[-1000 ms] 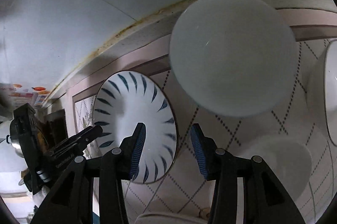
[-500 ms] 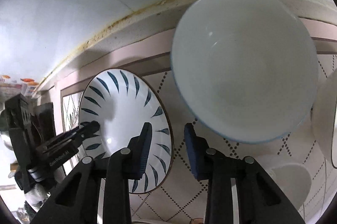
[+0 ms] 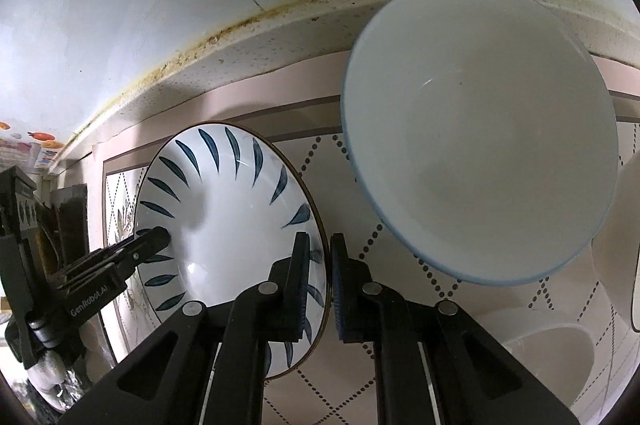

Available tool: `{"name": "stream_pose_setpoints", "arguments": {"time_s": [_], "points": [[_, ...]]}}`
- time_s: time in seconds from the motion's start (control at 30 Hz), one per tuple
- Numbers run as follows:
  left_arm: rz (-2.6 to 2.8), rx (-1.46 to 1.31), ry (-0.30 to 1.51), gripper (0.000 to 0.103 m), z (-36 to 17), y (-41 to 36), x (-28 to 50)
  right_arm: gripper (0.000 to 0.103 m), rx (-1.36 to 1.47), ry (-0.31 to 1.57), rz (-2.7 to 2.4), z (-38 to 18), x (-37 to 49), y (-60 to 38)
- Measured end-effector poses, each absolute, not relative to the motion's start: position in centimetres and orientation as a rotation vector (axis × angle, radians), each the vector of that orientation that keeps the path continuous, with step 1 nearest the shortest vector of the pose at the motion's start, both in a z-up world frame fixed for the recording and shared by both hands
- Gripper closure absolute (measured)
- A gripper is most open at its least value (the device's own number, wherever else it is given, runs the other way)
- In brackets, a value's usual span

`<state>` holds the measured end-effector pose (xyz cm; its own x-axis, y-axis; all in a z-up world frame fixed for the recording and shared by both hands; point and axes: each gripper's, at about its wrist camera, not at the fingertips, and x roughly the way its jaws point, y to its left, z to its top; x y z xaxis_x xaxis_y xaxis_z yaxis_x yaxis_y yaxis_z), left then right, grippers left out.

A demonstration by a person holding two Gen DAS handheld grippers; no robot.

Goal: Organize plates and bowls

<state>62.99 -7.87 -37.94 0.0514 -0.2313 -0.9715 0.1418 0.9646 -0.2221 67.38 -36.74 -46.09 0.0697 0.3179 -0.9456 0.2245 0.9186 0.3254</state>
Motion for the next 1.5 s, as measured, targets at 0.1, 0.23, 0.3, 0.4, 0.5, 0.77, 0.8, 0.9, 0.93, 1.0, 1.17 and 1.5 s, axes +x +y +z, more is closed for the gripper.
{"name": "stream_pose_setpoints", "arguments": {"time_s": [0.1,0.23,0.3,0.4,0.5,0.77,0.8,0.9,0.93,1.0,1.17,1.5], "points": [[-0.276,-0.086,1.486,0.084,-37.1,-7.9,62.4,0.091,0.440,1.509,0.082,-45.6,67.3,-36.7],[-0.271,-0.095,1.470,0.084,-35.8,-7.3,61.8,0.091,0.436,1.499,0.094,-44.6,67.2,-36.3],[-0.270,-0.098,1.458,0.084,-34.8,-7.0,61.3,0.091,0.437,1.493,0.101,-43.8,67.0,-36.3],[-0.277,-0.104,1.438,0.084,-32.9,-6.4,60.2,0.091,0.432,1.488,0.116,-42.6,66.6,-36.2],[-0.287,-0.097,1.417,0.084,-30.9,-6.1,58.2,0.091,0.431,1.479,0.134,-41.0,65.6,-36.1],[-0.321,-0.100,1.387,0.084,-26.8,-5.5,51.8,0.091,0.427,1.476,0.174,-37.3,60.1,-36.4],[-0.326,-0.099,1.389,0.084,-26.8,-5.8,50.9,0.091,0.426,1.479,0.181,-37.0,59.0,-36.4],[-0.337,-0.095,1.398,0.084,-26.1,-6.6,48.7,0.091,0.428,1.486,0.191,-36.5,56.1,-36.6],[-0.339,-0.093,1.400,0.084,-26.2,-6.8,47.9,0.091,0.430,1.490,0.194,-36.4,54.9,-36.8],[-0.343,-0.088,1.409,0.084,-26.3,-7.4,46.5,0.091,0.434,1.499,0.201,-36.4,53.0,-37.1],[-0.352,-0.080,1.458,0.084,-28.0,-8.5,43.3,0.091,0.446,1.516,0.199,-36.6,48.6,-38.0],[-0.356,-0.014,1.520,0.084,-31.1,-10.7,40.5,0.091,0.428,1.565,0.163,-39.3,43.2,-39.1]]}}
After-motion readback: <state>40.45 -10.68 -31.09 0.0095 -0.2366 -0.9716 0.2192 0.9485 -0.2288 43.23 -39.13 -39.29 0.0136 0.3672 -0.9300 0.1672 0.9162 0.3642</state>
